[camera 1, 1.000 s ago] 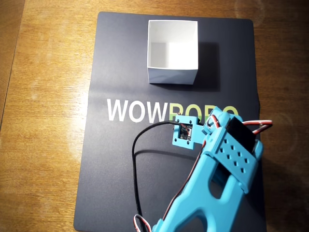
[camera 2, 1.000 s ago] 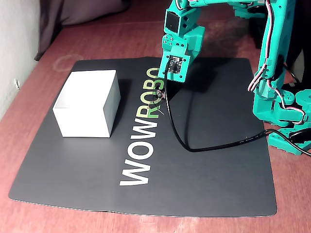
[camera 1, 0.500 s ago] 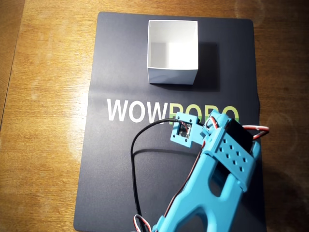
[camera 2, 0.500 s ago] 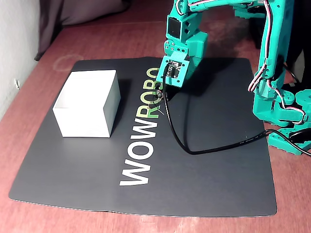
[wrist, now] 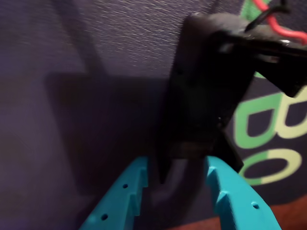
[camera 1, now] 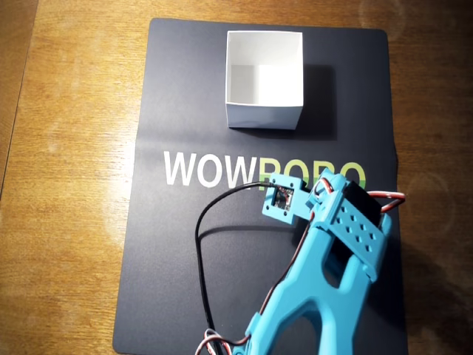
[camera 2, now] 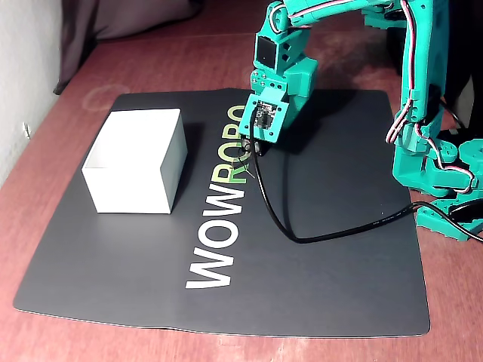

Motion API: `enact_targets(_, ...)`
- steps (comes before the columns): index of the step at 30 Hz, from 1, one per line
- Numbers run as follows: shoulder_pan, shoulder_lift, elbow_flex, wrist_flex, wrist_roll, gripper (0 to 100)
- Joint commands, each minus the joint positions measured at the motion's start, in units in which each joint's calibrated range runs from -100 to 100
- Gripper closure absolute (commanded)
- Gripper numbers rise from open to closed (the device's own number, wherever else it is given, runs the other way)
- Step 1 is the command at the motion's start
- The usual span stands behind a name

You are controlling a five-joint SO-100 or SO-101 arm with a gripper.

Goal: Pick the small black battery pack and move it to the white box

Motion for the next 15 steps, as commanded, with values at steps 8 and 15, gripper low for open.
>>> enact_targets(8, -2.88, -0.30, 1.43, -0.31, 0.35, 87)
enact_targets(15, -1.94, -0.56, 3.61, -0.22, 2.31, 92)
